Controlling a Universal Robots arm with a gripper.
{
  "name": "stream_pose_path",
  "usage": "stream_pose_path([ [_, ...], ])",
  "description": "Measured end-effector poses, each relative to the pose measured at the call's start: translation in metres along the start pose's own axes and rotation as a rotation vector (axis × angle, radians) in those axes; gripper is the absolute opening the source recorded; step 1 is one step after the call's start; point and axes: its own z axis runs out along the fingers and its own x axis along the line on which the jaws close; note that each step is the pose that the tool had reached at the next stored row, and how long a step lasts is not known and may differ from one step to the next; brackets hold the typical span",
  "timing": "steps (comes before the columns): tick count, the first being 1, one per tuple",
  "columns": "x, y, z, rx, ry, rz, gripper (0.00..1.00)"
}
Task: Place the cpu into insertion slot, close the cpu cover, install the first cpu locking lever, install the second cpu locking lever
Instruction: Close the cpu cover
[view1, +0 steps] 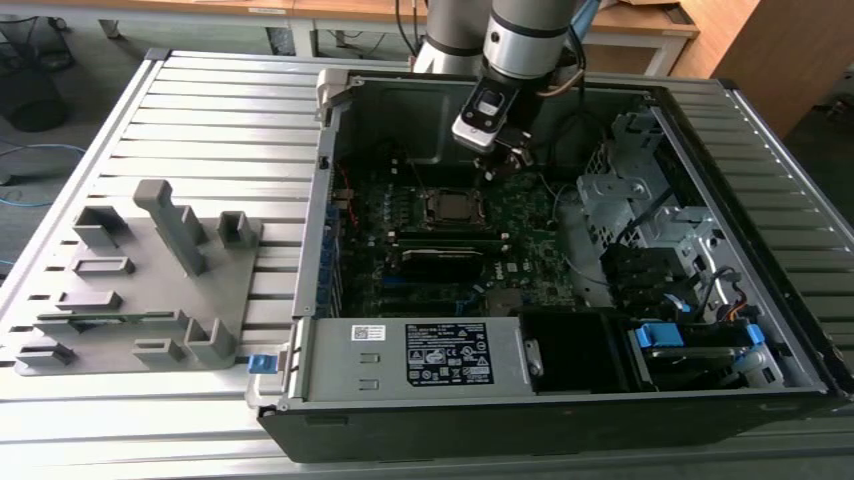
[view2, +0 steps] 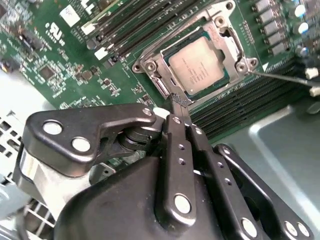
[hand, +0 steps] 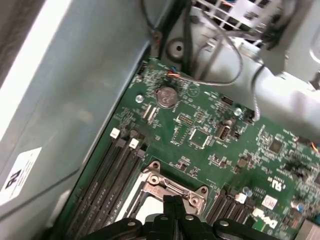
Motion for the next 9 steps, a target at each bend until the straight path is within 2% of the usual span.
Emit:
stream_pose_path([
  [9, 0.0, 0.0, 0.001, -0.0007, -0.0022, -0.149, 0.11],
])
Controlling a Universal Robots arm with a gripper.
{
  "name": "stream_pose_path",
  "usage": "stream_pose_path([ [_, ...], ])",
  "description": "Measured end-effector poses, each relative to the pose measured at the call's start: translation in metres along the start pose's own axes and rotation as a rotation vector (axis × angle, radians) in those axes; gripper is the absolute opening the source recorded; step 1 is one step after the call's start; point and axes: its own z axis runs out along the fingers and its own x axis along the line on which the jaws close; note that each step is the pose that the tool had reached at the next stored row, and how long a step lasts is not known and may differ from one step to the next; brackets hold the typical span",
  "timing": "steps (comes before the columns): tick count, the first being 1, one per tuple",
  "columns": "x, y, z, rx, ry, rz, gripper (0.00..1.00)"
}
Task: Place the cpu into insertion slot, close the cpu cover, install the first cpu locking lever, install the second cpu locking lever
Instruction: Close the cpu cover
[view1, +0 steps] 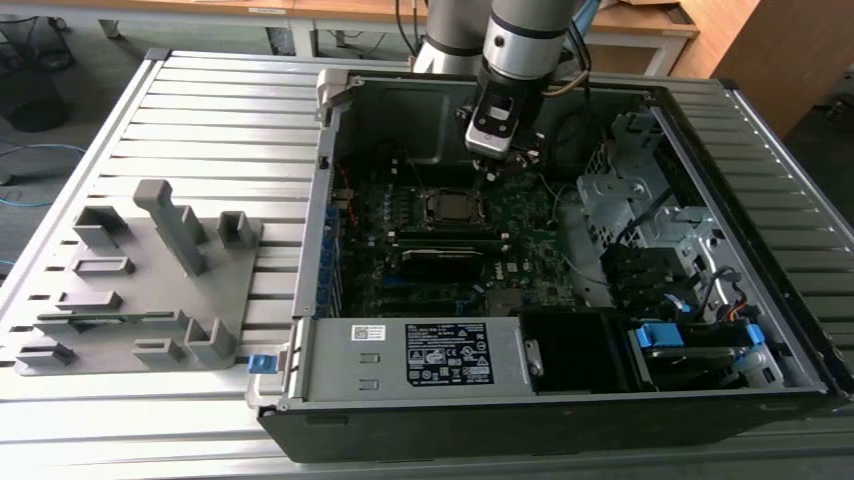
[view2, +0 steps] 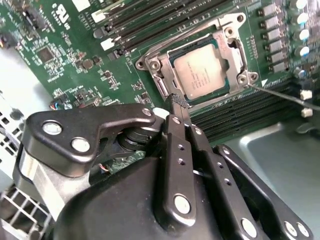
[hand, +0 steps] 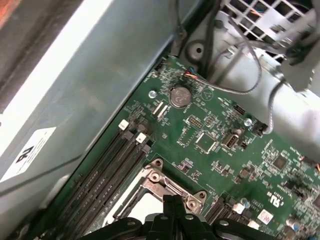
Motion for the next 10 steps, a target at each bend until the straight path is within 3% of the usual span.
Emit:
stream_pose_path([
  [8, 0.0, 0.0, 0.0001, -0.0001, -0.0003, -0.017, 0.11],
  [10, 0.0, 0.0, 0.0002, -0.0002, -0.0007, -0.04, 0.11],
])
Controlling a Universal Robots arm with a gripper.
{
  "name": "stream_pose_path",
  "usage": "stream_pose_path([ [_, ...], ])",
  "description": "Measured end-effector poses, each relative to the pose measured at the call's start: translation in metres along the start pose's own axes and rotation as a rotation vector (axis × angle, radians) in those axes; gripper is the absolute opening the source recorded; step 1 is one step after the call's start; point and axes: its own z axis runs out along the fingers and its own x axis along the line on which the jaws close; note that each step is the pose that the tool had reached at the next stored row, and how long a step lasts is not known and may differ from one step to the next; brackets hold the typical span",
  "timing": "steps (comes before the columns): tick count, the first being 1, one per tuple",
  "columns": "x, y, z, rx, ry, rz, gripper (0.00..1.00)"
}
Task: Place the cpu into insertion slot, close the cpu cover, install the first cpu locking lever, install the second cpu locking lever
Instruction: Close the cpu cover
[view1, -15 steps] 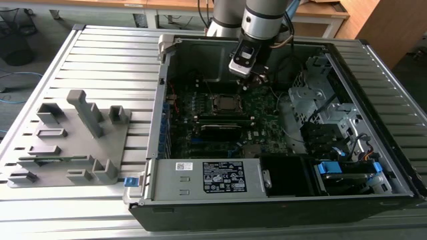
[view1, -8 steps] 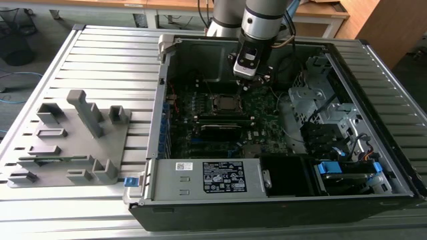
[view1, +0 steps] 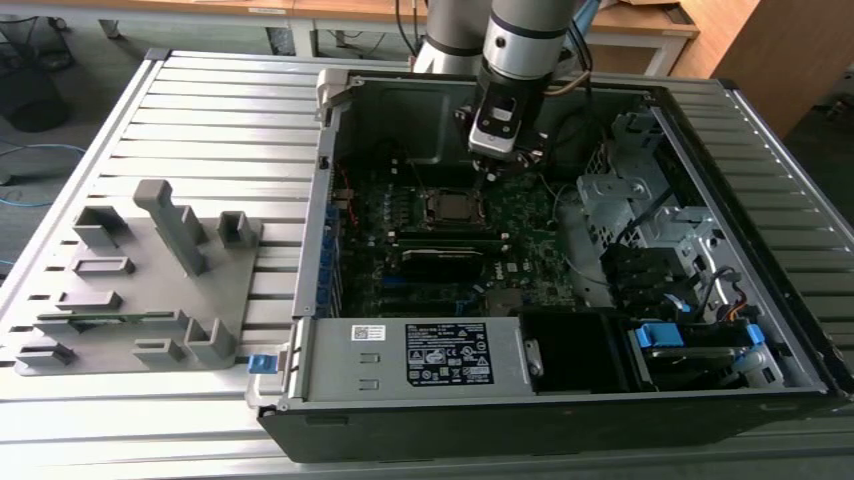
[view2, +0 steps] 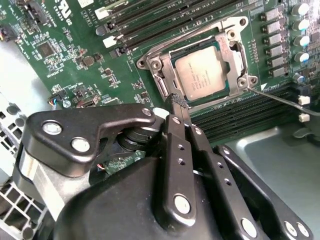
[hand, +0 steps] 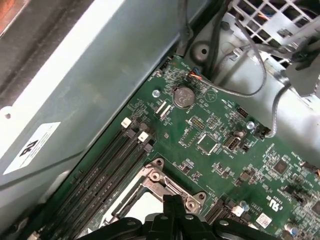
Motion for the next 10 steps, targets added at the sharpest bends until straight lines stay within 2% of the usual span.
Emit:
stream_pose_path([
  [10, 0.0, 0.0, 0.0006, -0.0009, -0.0026, -0.178, 0.11],
])
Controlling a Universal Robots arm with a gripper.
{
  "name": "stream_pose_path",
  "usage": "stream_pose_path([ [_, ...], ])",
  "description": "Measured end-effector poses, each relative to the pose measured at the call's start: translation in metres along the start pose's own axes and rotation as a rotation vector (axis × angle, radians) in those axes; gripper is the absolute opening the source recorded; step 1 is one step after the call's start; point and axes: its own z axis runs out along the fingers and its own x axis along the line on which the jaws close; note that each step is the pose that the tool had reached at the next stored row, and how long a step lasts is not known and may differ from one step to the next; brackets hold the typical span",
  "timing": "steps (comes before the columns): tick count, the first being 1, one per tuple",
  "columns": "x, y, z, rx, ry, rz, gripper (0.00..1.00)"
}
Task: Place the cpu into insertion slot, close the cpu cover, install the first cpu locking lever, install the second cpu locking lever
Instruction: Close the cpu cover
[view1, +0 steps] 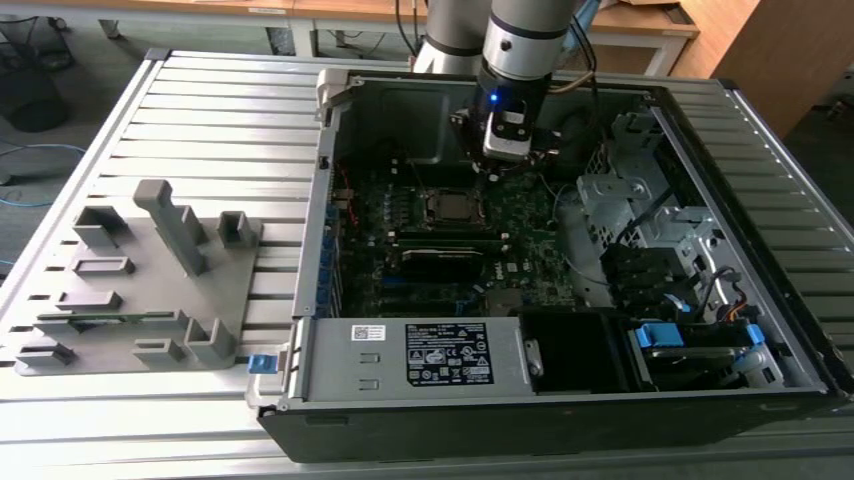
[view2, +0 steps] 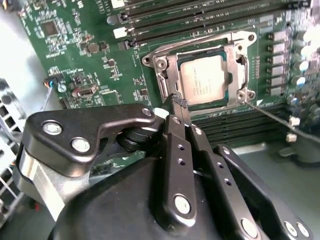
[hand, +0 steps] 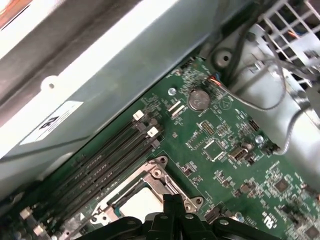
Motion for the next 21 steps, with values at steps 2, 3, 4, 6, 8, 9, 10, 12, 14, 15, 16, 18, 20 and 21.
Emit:
stream_pose_path([
  [2, 0.0, 0.0, 0.0001, -0.0001, -0.0005, -0.034, 0.11],
  [3, 0.0, 0.0, 0.0001, -0.0002, -0.0007, -0.046, 0.11],
  [4, 0.0, 0.0, 0.0001, -0.0003, -0.0007, -0.05, 0.11],
  [6, 0.0, 0.0, 0.0001, -0.0003, -0.0007, -0.05, 0.11],
  [8, 0.0, 0.0, 0.0001, -0.0003, -0.0008, -0.05, 0.11],
  [9, 0.0, 0.0, 0.0001, -0.0003, -0.0008, -0.05, 0.11],
  [10, 0.0, 0.0, 0.0001, -0.0003, -0.0008, -0.05, 0.11],
  [12, 0.0, 0.0, 0.0001, -0.0003, -0.0008, -0.056, 0.11],
  [14, 0.0, 0.0, 0.0001, -0.0004, -0.0011, -0.077, 0.11],
  [15, 0.0, 0.0, 0.0001, -0.0005, -0.0013, -0.09, 0.11],
  [16, 0.0, 0.0, 0.0002, -0.0006, -0.0015, -0.105, 0.11],
  [18, 0.0, 0.0, 0.0002, -0.0007, -0.002, -0.135, 0.11],
  [20, 0.0, 0.0, 0.0002, -0.0009, -0.0023, -0.16, 0.11],
  [21, 0.0, 0.0, 0.0002, -0.0009, -0.0024, -0.162, 0.11],
])
